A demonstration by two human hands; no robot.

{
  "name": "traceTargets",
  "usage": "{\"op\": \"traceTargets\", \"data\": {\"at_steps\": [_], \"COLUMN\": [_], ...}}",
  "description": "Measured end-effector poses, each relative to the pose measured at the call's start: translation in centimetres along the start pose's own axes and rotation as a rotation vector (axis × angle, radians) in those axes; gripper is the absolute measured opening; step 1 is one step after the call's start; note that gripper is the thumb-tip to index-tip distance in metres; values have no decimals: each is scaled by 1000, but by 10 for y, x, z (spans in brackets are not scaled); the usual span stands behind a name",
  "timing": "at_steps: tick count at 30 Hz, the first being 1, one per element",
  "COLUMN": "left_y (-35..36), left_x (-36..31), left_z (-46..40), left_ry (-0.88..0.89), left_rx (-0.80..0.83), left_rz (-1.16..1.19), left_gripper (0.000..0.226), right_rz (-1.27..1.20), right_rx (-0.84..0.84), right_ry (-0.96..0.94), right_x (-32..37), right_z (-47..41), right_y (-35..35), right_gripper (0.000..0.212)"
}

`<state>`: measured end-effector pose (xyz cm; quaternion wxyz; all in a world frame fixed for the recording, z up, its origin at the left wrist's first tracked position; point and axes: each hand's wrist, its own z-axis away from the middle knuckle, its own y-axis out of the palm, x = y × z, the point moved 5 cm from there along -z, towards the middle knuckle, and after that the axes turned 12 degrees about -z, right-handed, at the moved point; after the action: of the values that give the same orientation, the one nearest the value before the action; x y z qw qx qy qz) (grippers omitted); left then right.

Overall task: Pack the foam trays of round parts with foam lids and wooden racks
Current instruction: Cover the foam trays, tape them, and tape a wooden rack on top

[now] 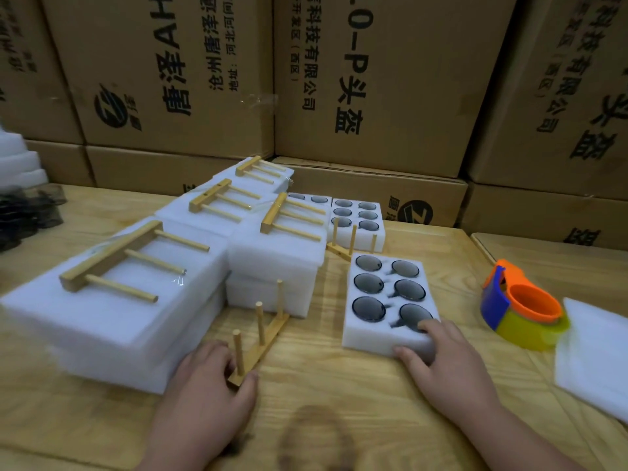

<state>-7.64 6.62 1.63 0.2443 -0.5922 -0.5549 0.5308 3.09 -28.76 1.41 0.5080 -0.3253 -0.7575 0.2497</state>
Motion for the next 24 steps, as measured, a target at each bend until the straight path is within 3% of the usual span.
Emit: {"op": "traceTargets", "data": {"at_steps": [10, 18, 21, 24], "left_y": [-5, -4, -24, -48], "left_x": [-1, 10, -2, -47], "left_z": [4, 10, 16, 46], "left_ry": [-59, -126, 22, 361], "left_rx": [-36, 16, -252, -640], "left_rz": [4, 109, 93, 170], "left_gripper": [33, 60, 48, 27], "right_rz": [10, -98, -177, -254], "right_rx": [-55, -5, -11, -29], "right_ry": [99, 69, 38, -9], "right_x": [-2, 12, 17, 26], "right_z": [-43, 26, 63, 89], "right_y": [18, -7, -25, -38], "right_gripper": [46, 41, 36, 38]}}
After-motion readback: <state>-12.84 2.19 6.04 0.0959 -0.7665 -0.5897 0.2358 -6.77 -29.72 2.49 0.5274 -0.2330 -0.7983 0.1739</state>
